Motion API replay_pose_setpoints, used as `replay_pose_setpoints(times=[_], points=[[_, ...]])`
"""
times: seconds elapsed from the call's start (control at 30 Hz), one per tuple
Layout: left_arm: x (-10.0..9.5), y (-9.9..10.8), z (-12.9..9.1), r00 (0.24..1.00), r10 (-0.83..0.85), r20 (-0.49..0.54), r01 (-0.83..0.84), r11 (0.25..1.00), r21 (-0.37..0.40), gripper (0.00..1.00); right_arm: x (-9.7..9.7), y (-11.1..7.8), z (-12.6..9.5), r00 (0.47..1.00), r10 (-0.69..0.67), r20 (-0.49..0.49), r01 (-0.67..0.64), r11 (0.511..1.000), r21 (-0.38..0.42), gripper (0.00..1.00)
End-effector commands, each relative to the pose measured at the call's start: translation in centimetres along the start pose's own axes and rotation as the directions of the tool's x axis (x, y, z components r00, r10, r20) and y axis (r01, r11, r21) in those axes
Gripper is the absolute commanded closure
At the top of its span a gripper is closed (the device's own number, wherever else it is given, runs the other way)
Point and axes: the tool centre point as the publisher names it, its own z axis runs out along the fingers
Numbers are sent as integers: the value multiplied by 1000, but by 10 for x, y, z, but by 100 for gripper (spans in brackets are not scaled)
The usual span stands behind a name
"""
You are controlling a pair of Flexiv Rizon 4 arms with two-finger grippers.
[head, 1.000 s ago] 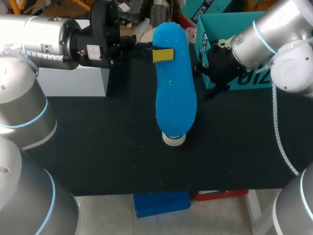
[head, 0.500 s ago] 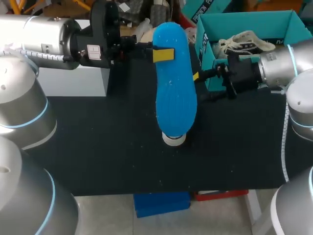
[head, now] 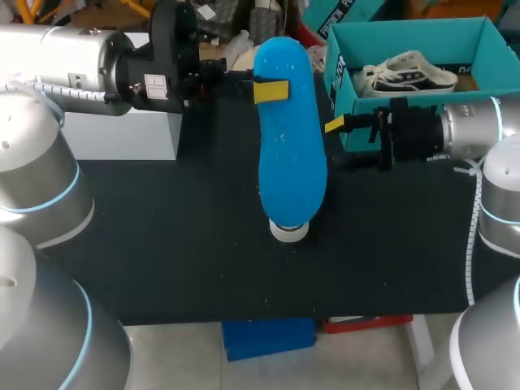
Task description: Take the shoe out of the shoebox, open the shoe tongue, remove and reinsert the insole, then place the shoe into the shoebox
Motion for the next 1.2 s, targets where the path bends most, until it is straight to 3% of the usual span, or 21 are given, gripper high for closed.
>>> replay_pose_setpoints(times=[0.03,0.43,0.57,0.7,0.8,0.93,1.0,1.07,1.2], points=[[0,1,2,1000,1,5,-1,1000,3,100,-8,3,3,996,20,-88,-20,1000,5,0],[0,1,2,1000,1,5,-1,1000,3,100,-3,1,3,999,-19,-36,17,999,-40,0],[-9,7,14,981,184,-53,-187,982,-40,100,-3,1,3,999,-19,-36,17,999,-40,0],[-25,32,26,951,289,-110,-303,942,-142,100,-3,1,3,999,-19,-36,17,999,-40,0],[-43,56,30,877,462,-129,-480,852,-210,100,-3,1,3,999,-19,-36,17,999,-40,0],[-62,80,33,818,562,-119,-574,796,-193,100,-3,1,3,999,-19,-36,17,999,-40,0],[-73,96,32,750,651,-118,-660,722,-209,100,-3,1,3,999,-19,-36,17,999,-40,0],[-82,105,31,740,666,-94,-670,714,-203,100,-3,1,3,999,-19,-36,17,999,-40,0],[-82,105,31,740,666,-94,-670,714,-203,100,-3,1,3,999,-19,-36,17,999,-40,0]])
